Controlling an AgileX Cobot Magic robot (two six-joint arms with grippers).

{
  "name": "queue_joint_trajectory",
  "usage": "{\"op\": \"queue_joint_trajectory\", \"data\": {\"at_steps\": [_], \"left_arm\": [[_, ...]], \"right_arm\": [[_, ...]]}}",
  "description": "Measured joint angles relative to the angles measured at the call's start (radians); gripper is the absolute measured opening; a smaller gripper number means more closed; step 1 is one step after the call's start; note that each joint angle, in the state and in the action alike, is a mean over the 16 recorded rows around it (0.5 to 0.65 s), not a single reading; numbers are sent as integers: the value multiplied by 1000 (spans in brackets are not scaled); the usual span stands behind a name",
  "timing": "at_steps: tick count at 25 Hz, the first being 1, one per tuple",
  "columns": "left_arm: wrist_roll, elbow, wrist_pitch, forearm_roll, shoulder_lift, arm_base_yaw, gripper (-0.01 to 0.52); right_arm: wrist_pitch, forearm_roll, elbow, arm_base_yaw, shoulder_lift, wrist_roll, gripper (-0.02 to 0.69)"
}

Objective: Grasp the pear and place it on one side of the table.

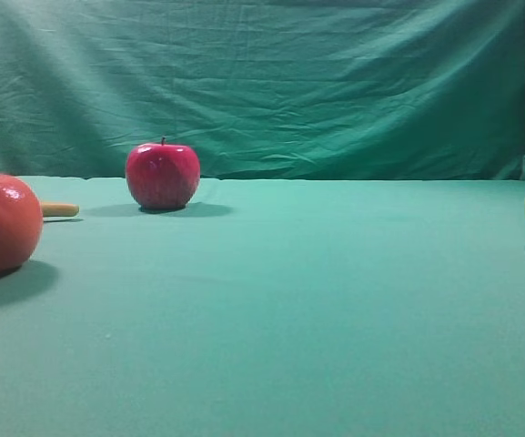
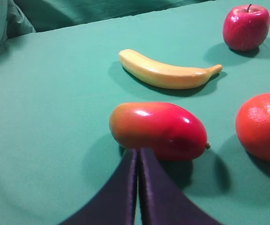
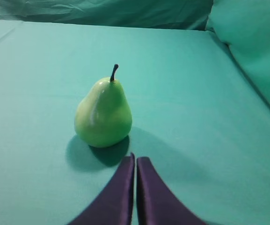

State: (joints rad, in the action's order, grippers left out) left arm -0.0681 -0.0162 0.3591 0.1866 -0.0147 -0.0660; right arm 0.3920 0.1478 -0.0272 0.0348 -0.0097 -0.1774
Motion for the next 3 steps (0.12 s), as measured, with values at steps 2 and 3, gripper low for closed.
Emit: {"op": "queue_joint_trajectory", "data": {"at_steps": [2, 3], "left_arm": [[0, 0, 0, 0, 0, 0, 0], [0, 0, 0, 0, 0, 0, 0]], "right_arm": [[0, 0, 0, 0, 0, 2, 0], [1, 0, 0, 0, 0, 3, 0]]}}
